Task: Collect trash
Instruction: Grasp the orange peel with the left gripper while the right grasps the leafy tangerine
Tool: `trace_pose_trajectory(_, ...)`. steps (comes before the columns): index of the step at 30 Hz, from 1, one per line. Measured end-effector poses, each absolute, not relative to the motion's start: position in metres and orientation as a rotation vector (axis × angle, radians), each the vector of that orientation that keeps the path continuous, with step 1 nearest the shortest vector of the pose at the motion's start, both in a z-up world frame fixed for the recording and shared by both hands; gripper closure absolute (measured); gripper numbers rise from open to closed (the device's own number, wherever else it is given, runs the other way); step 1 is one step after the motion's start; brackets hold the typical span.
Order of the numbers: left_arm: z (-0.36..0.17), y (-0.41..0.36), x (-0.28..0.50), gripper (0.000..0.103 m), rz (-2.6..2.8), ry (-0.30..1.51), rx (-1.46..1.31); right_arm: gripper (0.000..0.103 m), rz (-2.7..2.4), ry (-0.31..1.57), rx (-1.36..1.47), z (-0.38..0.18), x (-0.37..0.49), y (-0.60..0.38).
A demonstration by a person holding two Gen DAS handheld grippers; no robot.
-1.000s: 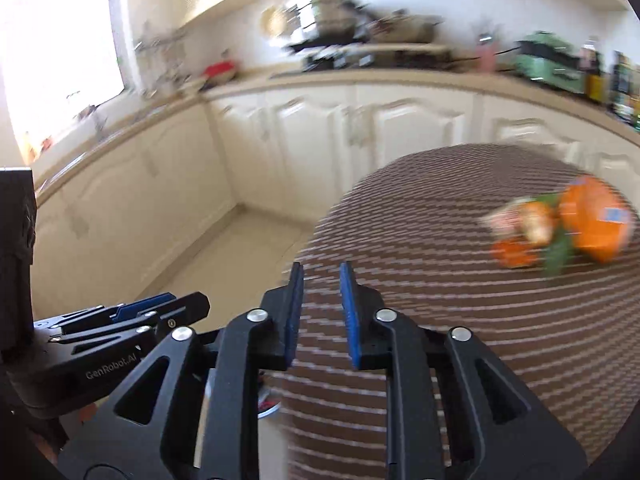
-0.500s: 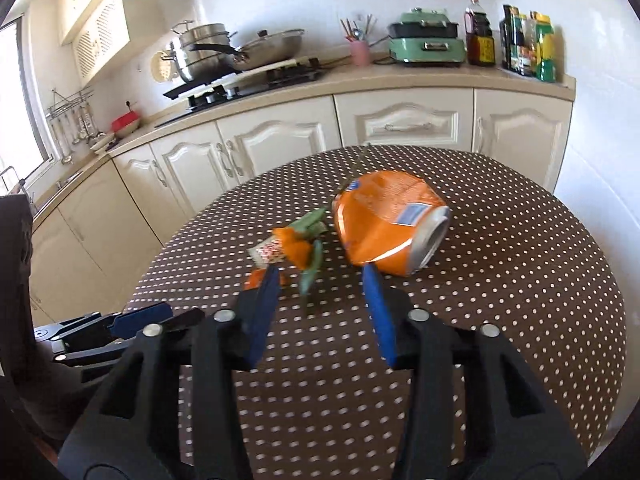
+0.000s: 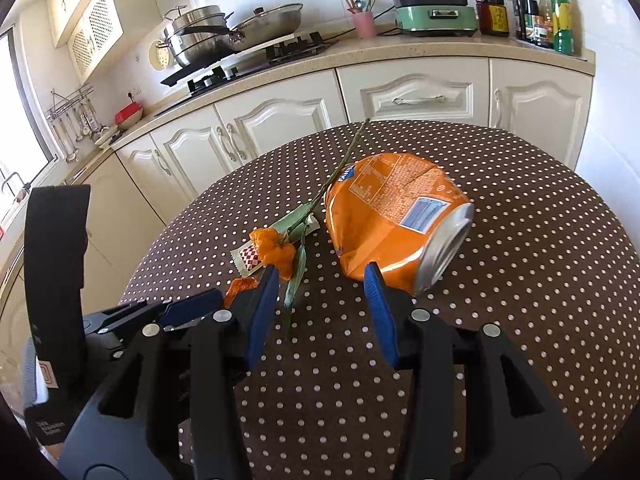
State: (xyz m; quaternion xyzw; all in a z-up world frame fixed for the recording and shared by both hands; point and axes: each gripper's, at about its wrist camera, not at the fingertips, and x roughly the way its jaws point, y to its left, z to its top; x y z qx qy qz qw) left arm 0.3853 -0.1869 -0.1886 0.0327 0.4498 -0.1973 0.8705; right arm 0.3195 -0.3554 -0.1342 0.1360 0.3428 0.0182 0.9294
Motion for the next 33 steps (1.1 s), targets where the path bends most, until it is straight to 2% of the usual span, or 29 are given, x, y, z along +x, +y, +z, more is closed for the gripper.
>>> trace_pose_trajectory(8,-0.176,-0.148,0.380,0.067,-0.351,0.860,-0.025,0.052,0.080,0.763,0.259,-0.138,0.343,-0.340)
trace_pose_trajectory(16,-0.166,-0.104,0.382,0.068,-0.341,0.850,-0.125,0.051,0.072,0.835,0.151,-0.150,0.383,-0.311)
trace_pose_trajectory(17,-0.166,-0.100,0.381,0.068,-0.339,0.851,-0.132,0.053,0.069,0.836,0.141,-0.152,0.387,-0.309)
trace_pose_trajectory(18,-0.165,-0.095,0.381,0.068,-0.341,0.852,-0.138,0.060,0.064,0.836,0.133,-0.153,0.388,-0.308)
trace_pose_trajectory(19,-0.164,-0.091,0.380,0.068,-0.342,0.851,-0.143,0.078,0.059,0.841,0.119,-0.155,0.391,-0.307)
trace_pose_trajectory(27,-0.154,-0.051,0.362,0.068,-0.340,0.820,-0.192,0.082,0.039,0.748,0.123,-0.135,0.364,-0.304)
trace_pose_trajectory(33,-0.147,-0.005,0.340,0.068,-0.290,0.793,-0.227,0.082,0.142,0.664,0.085,-0.104,0.337,-0.248)
